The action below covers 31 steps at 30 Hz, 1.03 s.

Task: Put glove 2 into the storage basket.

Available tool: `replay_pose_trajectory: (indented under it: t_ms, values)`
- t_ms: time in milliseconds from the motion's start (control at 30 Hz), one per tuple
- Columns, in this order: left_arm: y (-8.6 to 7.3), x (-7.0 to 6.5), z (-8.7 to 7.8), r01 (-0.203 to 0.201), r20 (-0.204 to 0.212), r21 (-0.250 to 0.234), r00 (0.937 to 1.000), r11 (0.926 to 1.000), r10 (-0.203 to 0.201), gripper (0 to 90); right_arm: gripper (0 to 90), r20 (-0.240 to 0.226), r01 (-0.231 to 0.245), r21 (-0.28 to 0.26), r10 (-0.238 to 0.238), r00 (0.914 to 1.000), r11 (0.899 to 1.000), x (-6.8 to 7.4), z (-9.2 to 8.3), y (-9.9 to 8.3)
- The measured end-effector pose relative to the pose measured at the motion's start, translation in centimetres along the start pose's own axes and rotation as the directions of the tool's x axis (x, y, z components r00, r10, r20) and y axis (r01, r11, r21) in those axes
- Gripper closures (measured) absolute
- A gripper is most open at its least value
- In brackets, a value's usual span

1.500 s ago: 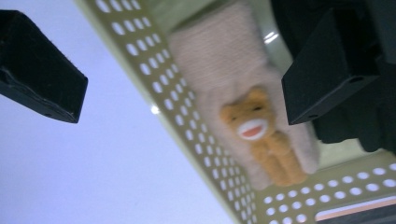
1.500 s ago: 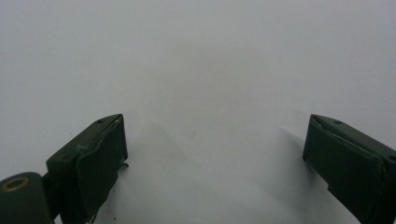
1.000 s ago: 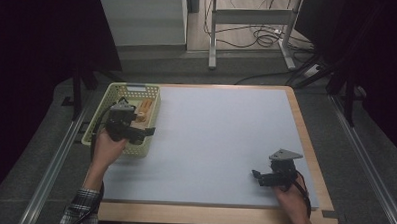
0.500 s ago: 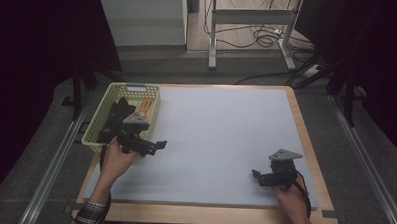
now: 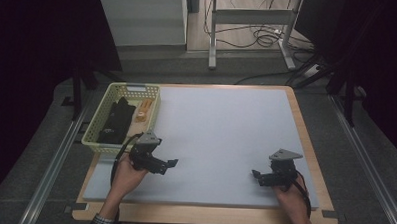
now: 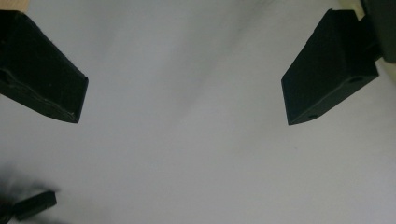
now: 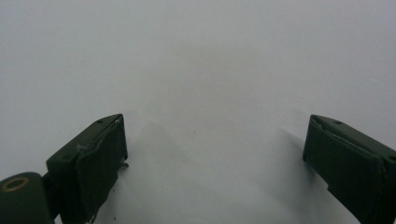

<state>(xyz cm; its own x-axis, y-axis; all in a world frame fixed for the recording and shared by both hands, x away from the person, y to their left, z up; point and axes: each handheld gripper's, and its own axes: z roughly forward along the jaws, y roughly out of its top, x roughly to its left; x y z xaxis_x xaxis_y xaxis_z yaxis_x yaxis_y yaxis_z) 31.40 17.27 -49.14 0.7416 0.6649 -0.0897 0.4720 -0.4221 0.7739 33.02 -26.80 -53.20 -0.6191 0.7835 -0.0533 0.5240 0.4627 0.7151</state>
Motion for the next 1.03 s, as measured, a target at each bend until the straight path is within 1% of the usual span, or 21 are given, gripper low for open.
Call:
replay_pose_trajectory:
  t_ms: [167,300,400,433,533,567,600,633,667,800,833,1033]
  values:
    - [-1.3,-0.6,1.0,-0.016,-0.003,0.021,0.9999,0.9997,0.016,0.8,6.0,0.0,-0.001,0.0,0.001,1.0,1.0,0.0,0.0,0.0]
    - [-2.3,-0.9,1.7,-0.018,-0.002,0.036,0.9998,0.9992,0.018,0.8,6.0,0.0,-0.001,0.001,0.001,1.0,1.0,0.0,0.0,0.0]
    - [-3.1,-1.0,2.2,-0.013,0.001,0.052,0.9999,0.9986,0.013,0.8,6.0,0.0,-0.001,0.0,0.001,1.0,1.0,0.0,0.0,0.0]
    - [-3.1,-1.0,2.2,-0.013,0.001,0.052,0.9999,0.9986,0.013,0.8,6.0,0.0,-0.001,0.0,0.001,1.0,1.0,0.0,0.0,0.0]
    - [-3.8,-1.0,2.7,-0.009,0.003,0.061,1.0,0.9981,0.009,0.8,6.0,0.0,-0.001,0.0,0.001,1.0,1.0,0.0,0.0,0.0]
    - [-4.2,-1.0,3.0,-0.002,0.001,0.063,1.0,0.998,0.002,0.9,6.0,0.0,-0.001,0.0,0.001,1.0,1.0,0.0,0.0,0.0]
    - [-4.4,-1.0,3.2,0.0,0.002,0.069,1.0,0.9976,-0.001,0.9,6.0,0.0,0.0,0.0,0.0,1.0,1.0,0.0,0.0,0.0]
    - [-4.6,-1.1,3.4,-0.002,0.002,0.084,1.0,0.9964,0.002,0.9,6.0,0.0,0.0,0.0,0.0,1.0,1.0,0.0,0.0,0.0]
    - [-4.7,-1.1,3.6,-0.007,-0.009,0.104,0.9999,0.9946,0.008,0.9,6.0,0.0,0.0,0.0,0.0,1.0,1.0,0.0,0.0,0.0]
    - [-4.7,-1.5,3.8,-0.033,-0.037,0.119,0.9986,0.9924,0.037,1.1,6.0,0.001,0.001,0.0,-0.001,1.0,1.0,0.0,0.0,0.0]
    - [-4.7,-1.6,3.9,-0.037,-0.04,0.122,0.9983,0.9918,0.043,0.7,6.0,0.001,0.001,0.0,-0.001,1.0,1.0,0.0,0.0,0.0]
    - [-4.7,-1.6,3.9,-0.036,-0.038,0.123,0.9984,0.9918,0.041,0.6,6.0,0.001,-0.002,0.0,0.002,1.0,1.0,0.0,0.0,0.0]
